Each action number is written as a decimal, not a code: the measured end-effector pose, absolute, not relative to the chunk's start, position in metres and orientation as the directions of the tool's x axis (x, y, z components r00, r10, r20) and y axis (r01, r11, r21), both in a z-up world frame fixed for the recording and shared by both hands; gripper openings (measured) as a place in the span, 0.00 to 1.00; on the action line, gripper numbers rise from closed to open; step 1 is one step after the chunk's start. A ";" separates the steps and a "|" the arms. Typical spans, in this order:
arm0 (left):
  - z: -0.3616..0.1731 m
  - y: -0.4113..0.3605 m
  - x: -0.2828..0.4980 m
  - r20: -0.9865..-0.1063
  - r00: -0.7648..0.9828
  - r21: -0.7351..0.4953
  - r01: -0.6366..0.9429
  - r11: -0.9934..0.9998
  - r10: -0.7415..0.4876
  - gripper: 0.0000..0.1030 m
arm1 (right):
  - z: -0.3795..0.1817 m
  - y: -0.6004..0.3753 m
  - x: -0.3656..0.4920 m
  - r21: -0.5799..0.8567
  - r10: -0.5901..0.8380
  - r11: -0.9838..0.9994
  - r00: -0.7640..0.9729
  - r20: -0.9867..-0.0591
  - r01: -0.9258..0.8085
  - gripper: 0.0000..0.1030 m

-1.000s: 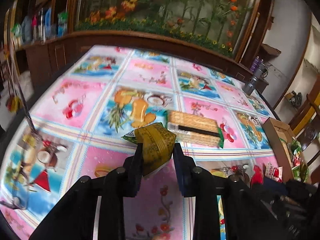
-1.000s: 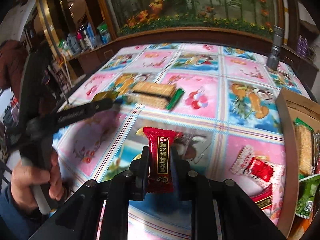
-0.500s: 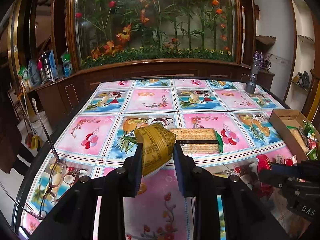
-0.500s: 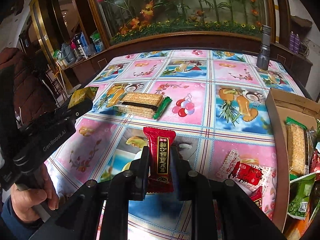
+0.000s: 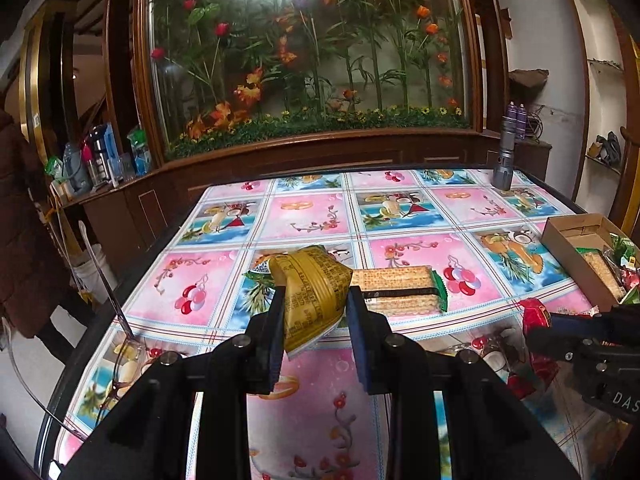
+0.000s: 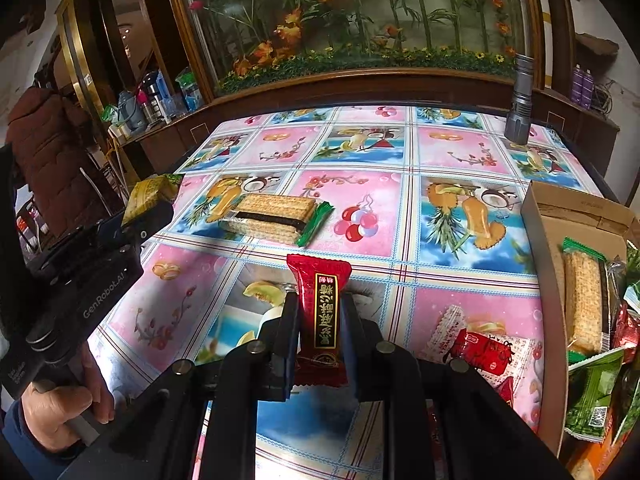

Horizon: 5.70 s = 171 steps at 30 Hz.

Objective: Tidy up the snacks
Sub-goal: 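Lift the yellow foil bag and red candy packet off the table, then carry both packets over the cardboard box and open both grippers, then move both grippers back toward the remaining snacks on the table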

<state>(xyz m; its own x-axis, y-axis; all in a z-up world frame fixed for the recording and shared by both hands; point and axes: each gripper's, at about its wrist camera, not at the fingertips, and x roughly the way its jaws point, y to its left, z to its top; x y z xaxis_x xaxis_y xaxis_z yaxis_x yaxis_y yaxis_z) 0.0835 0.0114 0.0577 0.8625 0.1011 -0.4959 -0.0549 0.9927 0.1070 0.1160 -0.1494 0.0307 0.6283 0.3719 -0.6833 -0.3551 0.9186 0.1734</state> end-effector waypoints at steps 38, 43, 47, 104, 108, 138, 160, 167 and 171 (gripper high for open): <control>0.071 -0.005 0.067 -0.360 0.920 0.208 -0.085 0.974 0.157 0.27 | 0.046 -0.171 0.118 0.205 0.369 0.927 0.672 -0.642 -0.313 0.20; 0.074 -0.002 0.064 -0.357 0.922 0.188 -0.087 0.978 0.151 0.27 | 0.051 -0.179 0.118 0.222 0.369 0.929 0.685 -0.629 -0.297 0.20; 0.075 -0.002 0.064 -0.360 0.922 0.187 -0.080 0.979 0.144 0.27 | 0.059 -0.191 0.118 0.240 0.366 0.931 0.704 -0.609 -0.275 0.20; 0.049 -0.282 0.030 -0.584 0.639 -0.050 0.587 0.808 -0.500 0.27 | 0.059 -0.435 0.121 0.450 0.173 0.874 0.749 -0.640 0.182 0.20; 0.046 -0.286 0.033 -0.589 0.643 -0.039 0.582 0.812 -0.489 0.27 | 0.055 -0.436 0.123 0.448 0.182 0.875 0.733 -0.655 0.183 0.20; 0.044 -0.290 0.022 -0.574 0.680 0.031 0.574 0.818 -0.456 0.52 | 0.050 -0.428 0.123 0.384 0.141 0.901 0.702 -0.698 0.201 0.25; 0.088 -0.157 -0.015 -0.490 0.807 0.053 0.405 0.913 -0.330 0.80 | 0.079 -0.394 0.109 0.314 0.109 0.945 0.811 -0.575 0.095 0.48; 0.079 -0.061 -0.010 -0.498 0.853 0.063 0.214 0.975 -0.155 0.82 | 0.083 -0.368 0.102 0.272 0.138 0.962 0.840 -0.524 0.012 0.48; 0.070 -0.005 0.020 -0.540 0.834 -0.043 0.108 0.993 -0.114 0.84 | 0.086 -0.345 0.097 0.269 0.203 0.960 0.846 -0.493 -0.074 0.48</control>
